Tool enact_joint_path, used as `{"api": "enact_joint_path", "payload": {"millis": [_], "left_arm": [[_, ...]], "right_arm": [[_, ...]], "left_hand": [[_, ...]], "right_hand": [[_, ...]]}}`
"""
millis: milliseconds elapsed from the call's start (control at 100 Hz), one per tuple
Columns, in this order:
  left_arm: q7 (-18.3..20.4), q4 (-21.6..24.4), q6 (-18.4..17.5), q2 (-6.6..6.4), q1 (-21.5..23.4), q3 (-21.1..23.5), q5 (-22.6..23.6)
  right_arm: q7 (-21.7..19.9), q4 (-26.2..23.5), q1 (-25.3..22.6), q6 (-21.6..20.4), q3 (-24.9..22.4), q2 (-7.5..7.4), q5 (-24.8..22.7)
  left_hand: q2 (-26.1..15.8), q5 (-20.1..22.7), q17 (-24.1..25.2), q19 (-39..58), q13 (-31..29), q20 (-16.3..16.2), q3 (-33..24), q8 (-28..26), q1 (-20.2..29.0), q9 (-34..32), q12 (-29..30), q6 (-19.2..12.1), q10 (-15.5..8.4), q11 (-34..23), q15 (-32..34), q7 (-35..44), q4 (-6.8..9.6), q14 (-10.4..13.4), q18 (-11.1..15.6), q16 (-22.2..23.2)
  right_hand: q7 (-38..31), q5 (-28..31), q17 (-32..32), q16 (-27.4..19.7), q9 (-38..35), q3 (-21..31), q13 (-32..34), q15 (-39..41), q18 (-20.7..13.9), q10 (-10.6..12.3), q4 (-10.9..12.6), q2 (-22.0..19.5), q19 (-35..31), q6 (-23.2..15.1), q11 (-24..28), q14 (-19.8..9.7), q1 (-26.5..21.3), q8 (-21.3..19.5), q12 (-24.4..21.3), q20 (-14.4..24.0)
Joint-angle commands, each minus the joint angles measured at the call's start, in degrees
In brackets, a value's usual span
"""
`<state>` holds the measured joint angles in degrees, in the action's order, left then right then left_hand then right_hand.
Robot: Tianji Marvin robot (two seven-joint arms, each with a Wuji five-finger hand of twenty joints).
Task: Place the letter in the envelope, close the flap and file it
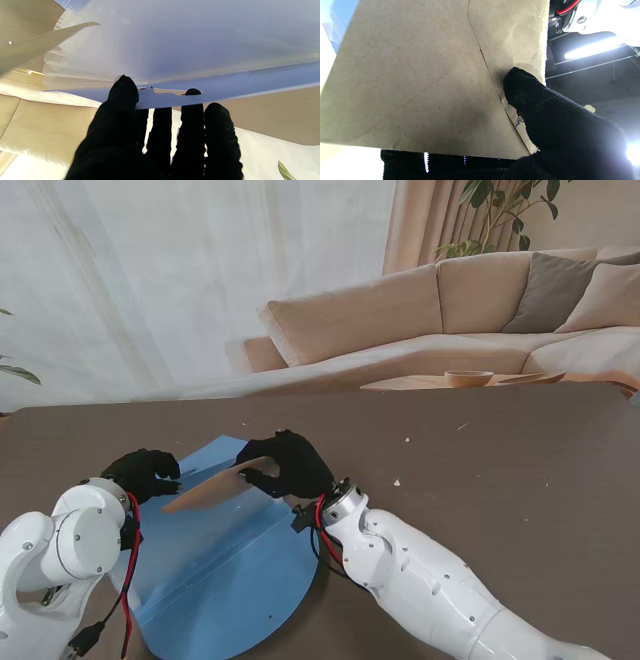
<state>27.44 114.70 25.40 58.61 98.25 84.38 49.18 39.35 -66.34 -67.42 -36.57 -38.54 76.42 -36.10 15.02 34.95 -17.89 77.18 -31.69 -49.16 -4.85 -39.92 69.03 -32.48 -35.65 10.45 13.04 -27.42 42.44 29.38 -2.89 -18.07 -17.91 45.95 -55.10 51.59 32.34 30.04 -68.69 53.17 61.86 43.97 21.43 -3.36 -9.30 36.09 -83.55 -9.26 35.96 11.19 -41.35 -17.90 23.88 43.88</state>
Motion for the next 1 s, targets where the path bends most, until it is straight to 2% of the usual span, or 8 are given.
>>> {"api": "enact_joint_path", "payload": {"millis": [0,150,220,300,460,560,780,990], "left_arm": [[0.7,0.17,0.16,0.39,0.22,-0.05,0.47],[0.64,-0.07,0.17,0.41,0.21,-0.07,1.04],[0.72,-0.13,0.14,0.4,0.2,-0.07,1.22],[0.68,-0.18,0.09,0.41,0.17,-0.1,1.38],[0.56,-0.31,-0.19,0.43,-0.03,-0.15,1.37],[1.06,-0.2,-0.12,0.34,-0.2,-0.15,1.12],[1.15,-0.2,0.12,0.3,-0.6,-0.47,0.57],[0.9,-0.33,0.24,0.33,-0.8,-0.76,0.43]], "right_arm": [[-0.79,-0.45,-0.24,-0.13,-0.07,0.25,0.07],[-0.96,-0.64,-0.35,-0.14,-0.22,0.21,0.21],[-1.0,-0.61,-0.35,-0.15,-0.2,0.21,0.23],[-0.99,-0.35,-0.19,-0.16,-0.02,0.22,0.12],[0.24,0.89,0.52,-0.15,0.87,0.53,-0.82],[1.83,1.43,0.89,0.06,1.34,0.85,-1.62],[5.33,2.24,2.02,1.55,2.69,1.21,-4.03],[9.25,5.18,4.36,3.34,5.38,1.65,-6.98]], "left_hand": [[-5.72,1.76,1.24,0.26,1.58,-0.4,-0.63,-2.65,4.94,-4.1,-1.64,-7.17,0.55,0.44,-0.77,3.82,1.58,-1.48,-1.48,0.42],[-6.05,-0.86,3.92,-0.87,2.77,-1.43,0.25,-3.93,4.9,-12.57,-0.71,-9.2,-0.74,1.52,-2.33,4.28,1.68,-1.23,-1.54,0.19],[-5.97,-1.89,5.76,-1.6,4.0,-1.78,0.35,-3.93,4.87,-15.99,-0.99,-8.26,-1.83,0.54,-2.99,4.07,1.77,-0.16,-0.9,0.17],[-5.51,-3.17,7.36,-2.39,4.94,-3.26,0.15,-4.08,4.71,-18.22,-5.29,-7.09,-3.38,-2.89,-2.3,4.3,1.97,1.29,-0.08,1.78],[-4.42,-6.3,10.6,-3.63,7.82,-5.24,-1.0,-4.57,4.34,-17.55,-17.41,-4.42,-5.5,-11.55,-0.22,5.04,2.13,3.61,1.87,5.01],[-4.18,-7.89,11.58,-4.37,8.51,-5.73,-1.53,-5.17,4.35,-16.44,-21.29,-2.94,-6.09,-14.03,1.04,5.74,2.11,3.99,2.0,6.61],[-4.38,-9.45,11.93,-5.03,8.23,-6.07,-2.4,-6.21,4.93,-15.91,-23.97,-0.57,-6.01,-16.24,2.72,7.47,2.06,4.27,1.51,8.44],[-4.08,-9.32,11.91,-5.11,8.2,-6.23,-3.16,-6.22,4.94,-15.91,-23.91,-0.5,-6.1,-16.29,2.79,8.41,1.92,4.11,1.52,8.76]], "right_hand": [[-2.37,1.63,0.23,-0.02,-1.47,2.21,-0.54,0.21,-1.48,1.33,-0.46,-1.33,0.44,-4.56,-0.05,-2.37,-1.09,-0.57,0.32,-0.58],[-2.35,1.6,0.23,0.04,-1.39,2.21,-0.58,0.29,-1.48,1.31,-0.44,-1.32,0.43,-4.53,0.0,-2.32,-1.09,-0.59,0.37,-0.59],[-2.36,1.59,0.23,0.07,-1.31,2.23,-0.63,0.31,-1.48,1.26,-0.43,-1.37,0.43,-4.49,0.05,-2.33,-1.09,-0.63,0.42,-0.6],[-2.33,1.54,0.23,0.08,-1.32,2.21,-0.69,0.33,-1.48,1.31,-0.42,-1.37,0.43,-4.48,0.12,-2.33,-1.06,-0.63,0.46,-0.6],[-2.16,1.41,0.24,0.09,-1.33,2.13,-0.76,0.32,-1.48,1.41,-0.45,-1.36,0.41,-4.52,0.01,-2.38,-0.97,-0.54,0.32,-0.61],[-1.98,1.42,0.26,0.09,-1.41,2.07,-0.74,0.3,-1.5,1.54,-0.51,-1.4,0.34,-4.67,-0.06,-2.35,-0.89,-0.33,0.21,-0.58],[-1.77,1.41,0.29,0.0,-1.52,1.8,-0.81,0.11,-1.6,1.81,-0.75,-1.56,0.3,-5.13,-0.34,-2.62,-0.71,0.18,-0.12,-0.53],[-1.6,1.44,0.3,-0.14,-1.82,1.57,-0.84,-0.21,-1.73,2.46,-0.92,-1.37,0.33,-5.96,-0.97,-2.94,-0.59,0.88,-0.69,-0.52]]}}
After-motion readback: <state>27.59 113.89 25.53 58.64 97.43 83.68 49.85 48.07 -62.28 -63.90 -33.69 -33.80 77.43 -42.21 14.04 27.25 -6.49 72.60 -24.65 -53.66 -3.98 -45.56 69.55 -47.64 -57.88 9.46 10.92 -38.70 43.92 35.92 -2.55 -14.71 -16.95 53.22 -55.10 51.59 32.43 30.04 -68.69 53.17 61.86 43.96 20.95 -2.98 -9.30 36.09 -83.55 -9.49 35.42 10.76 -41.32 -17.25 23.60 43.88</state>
